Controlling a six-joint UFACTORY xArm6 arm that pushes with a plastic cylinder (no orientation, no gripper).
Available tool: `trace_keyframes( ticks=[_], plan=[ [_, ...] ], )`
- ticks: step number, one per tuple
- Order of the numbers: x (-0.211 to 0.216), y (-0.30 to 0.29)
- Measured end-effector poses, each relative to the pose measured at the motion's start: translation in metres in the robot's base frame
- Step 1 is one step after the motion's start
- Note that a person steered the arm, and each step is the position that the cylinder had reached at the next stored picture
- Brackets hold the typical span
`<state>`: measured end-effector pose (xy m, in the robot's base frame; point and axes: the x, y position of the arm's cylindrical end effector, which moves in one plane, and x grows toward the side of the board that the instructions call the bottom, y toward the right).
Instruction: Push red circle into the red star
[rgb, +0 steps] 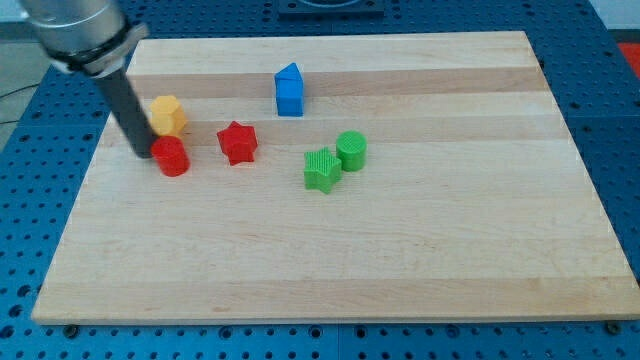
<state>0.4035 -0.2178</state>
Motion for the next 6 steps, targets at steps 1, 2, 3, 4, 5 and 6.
trace_keyframes(
  ticks=[1,2,3,4,5,6],
  plan=[
    [-0.049,0.006],
    [-0.057,0.006],
    [-0.004,-0.04],
    [0.04,-0.016],
    [0.036,0.039],
    [0.037,0.036]
  ],
)
